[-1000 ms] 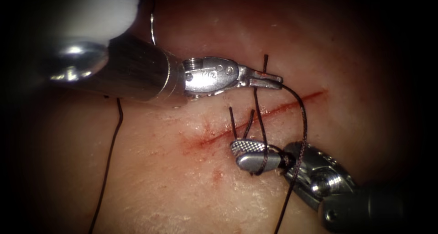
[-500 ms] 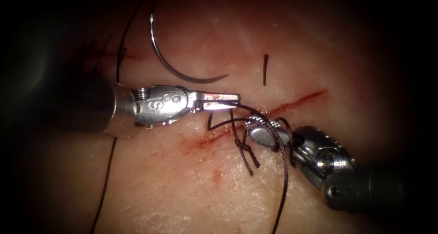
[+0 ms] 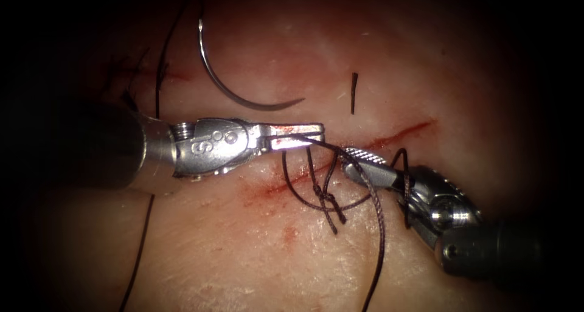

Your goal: Wound Closure

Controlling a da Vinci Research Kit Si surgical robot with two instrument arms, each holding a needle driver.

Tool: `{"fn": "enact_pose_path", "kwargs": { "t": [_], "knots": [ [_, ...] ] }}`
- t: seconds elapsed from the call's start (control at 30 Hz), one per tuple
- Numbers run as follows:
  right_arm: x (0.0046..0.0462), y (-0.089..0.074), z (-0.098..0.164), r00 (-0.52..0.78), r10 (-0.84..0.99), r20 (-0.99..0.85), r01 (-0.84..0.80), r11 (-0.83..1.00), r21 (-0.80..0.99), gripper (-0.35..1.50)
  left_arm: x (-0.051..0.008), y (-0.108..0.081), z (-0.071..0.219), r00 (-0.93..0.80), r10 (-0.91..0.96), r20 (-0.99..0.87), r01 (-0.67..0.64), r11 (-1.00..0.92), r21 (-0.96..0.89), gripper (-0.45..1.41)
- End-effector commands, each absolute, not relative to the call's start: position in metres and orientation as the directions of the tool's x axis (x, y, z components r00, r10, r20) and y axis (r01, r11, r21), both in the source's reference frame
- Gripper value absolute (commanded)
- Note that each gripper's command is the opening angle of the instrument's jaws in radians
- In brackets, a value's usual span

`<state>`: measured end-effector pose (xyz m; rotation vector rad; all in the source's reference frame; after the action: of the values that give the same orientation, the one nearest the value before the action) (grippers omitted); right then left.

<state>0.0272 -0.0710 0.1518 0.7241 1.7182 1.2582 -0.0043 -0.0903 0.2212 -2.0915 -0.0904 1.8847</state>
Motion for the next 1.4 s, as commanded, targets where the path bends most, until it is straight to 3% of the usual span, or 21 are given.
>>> {"fn": "enact_pose_path", "kwargs": {
  "t": [0.03, 0.3, 0.4, 0.7, 1.1, 1.4],
  "knots": [
    [0.0278, -0.072, 0.152, -0.452, 0.84, -0.3, -0.039, 0.317, 0.948, 0.12, -0.0048, -0.092, 0.221, 0.128, 0.259, -0.957, -0.168, -0.946, -0.279, -0.45],
    [0.0271, -0.07, 0.153, -0.487, 0.819, -0.302, -0.11, 0.286, 0.952, 0.12, -0.005, -0.096, 0.219, 0.124, 0.248, -0.961, -0.163, -0.95, -0.266, -0.45],
    [0.0272, -0.069, 0.154, -0.415, 0.825, -0.384, -0.237, 0.309, 0.921, 0.25, -0.0065, -0.098, 0.217, 0.137, 0.245, -0.96, -0.139, -0.955, -0.263, -0.45],
    [0.0301, -0.071, 0.154, -0.203, 0.844, -0.496, -0.292, 0.431, 0.854, 0.19, -0.0126, -0.095, 0.211, 0.201, 0.26, -0.944, -0.067, -0.958, -0.278, -0.45],
    [0.0322, -0.074, 0.154, -0.026, 0.848, -0.53, -0.181, 0.517, 0.837, 0.15, -0.0202, -0.085, 0.206, 0.22, 0.231, -0.948, -0.016, -0.971, -0.241, -0.45],
    [0.0324, -0.076, 0.153, 0.03, 0.84, -0.542, -0.064, 0.543, 0.837, 0.14, -0.0206, -0.08, 0.212, 0.196, 0.2, -0.96, 0.027, -0.98, -0.198, -0.45]
  ]
}}
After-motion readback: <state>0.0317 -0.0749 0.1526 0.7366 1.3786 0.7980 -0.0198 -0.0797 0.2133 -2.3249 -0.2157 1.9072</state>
